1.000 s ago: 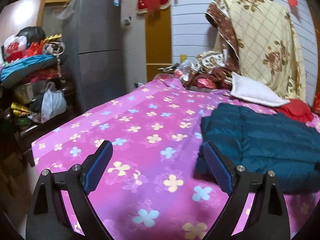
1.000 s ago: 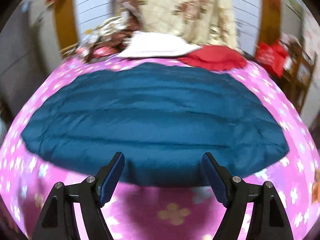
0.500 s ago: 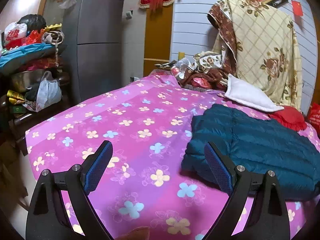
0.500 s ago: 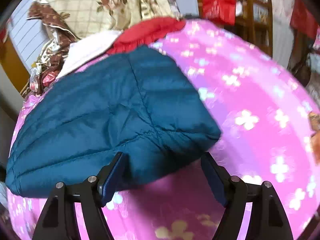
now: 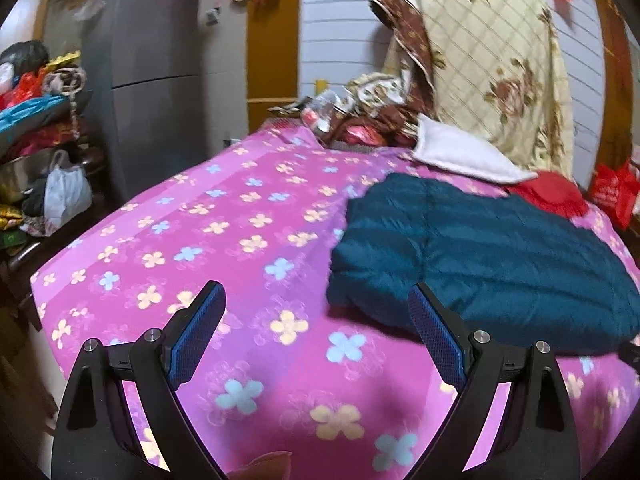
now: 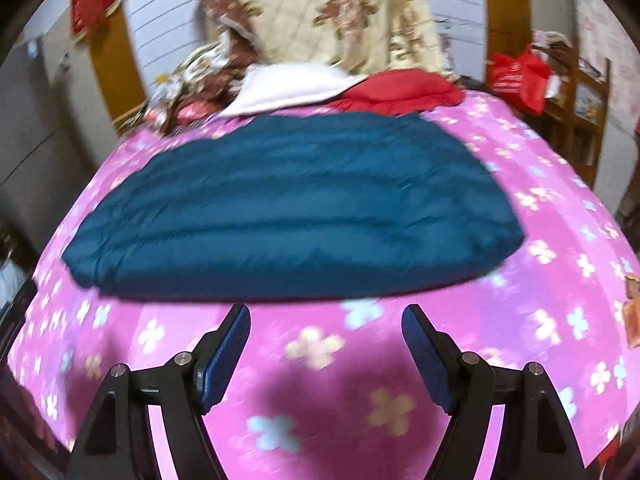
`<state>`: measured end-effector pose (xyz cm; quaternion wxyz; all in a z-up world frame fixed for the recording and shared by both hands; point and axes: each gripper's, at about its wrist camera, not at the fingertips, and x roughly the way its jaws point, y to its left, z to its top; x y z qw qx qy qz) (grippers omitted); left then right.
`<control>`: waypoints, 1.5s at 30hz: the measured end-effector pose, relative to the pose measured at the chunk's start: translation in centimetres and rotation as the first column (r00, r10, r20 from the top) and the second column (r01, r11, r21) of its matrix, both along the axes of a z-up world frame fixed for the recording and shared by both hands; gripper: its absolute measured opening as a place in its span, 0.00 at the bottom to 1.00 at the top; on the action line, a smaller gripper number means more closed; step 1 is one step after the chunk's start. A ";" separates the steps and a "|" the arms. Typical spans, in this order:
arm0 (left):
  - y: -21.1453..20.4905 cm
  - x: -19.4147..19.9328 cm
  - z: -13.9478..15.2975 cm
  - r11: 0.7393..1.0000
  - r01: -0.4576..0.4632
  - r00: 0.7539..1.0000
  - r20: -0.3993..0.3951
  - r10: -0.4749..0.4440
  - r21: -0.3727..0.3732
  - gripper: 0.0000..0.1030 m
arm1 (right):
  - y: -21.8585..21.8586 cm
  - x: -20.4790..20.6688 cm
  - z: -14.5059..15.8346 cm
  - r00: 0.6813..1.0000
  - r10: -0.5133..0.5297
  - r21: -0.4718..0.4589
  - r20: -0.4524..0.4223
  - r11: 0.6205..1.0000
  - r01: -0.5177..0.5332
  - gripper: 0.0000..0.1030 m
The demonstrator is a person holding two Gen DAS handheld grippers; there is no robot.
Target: Fold large clothes
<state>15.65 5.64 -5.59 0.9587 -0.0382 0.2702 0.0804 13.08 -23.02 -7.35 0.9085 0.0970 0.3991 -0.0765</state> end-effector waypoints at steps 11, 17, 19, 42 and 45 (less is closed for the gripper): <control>0.2 -5.0 2.8 0.963 0.099 0.988 0.139 -0.066 -0.250 0.90 | 3.0 -2.0 1.0 0.998 0.051 -0.082 0.048 0.996 -0.047 0.74; -2.4 -9.7 6.5 1.000 0.020 0.981 0.193 -0.023 0.020 0.99 | 2.0 -4.2 2.5 0.994 0.032 -0.070 0.104 0.997 -0.024 0.74; -4.5 -11.4 7.6 0.989 0.027 0.972 0.226 -0.059 0.144 0.99 | 1.6 -4.9 2.6 0.993 0.027 -0.055 0.116 0.998 -0.021 0.74; -11.3 -18.1 12.4 0.969 0.235 0.955 0.170 -0.244 0.073 0.99 | 0.2 -14.3 9.0 0.950 0.022 -0.130 0.312 0.991 0.020 0.76; -11.2 -17.6 11.6 0.974 0.210 0.965 0.143 -0.221 0.088 0.99 | 0.9 -14.1 9.0 0.952 0.042 -0.136 0.303 0.991 0.000 0.76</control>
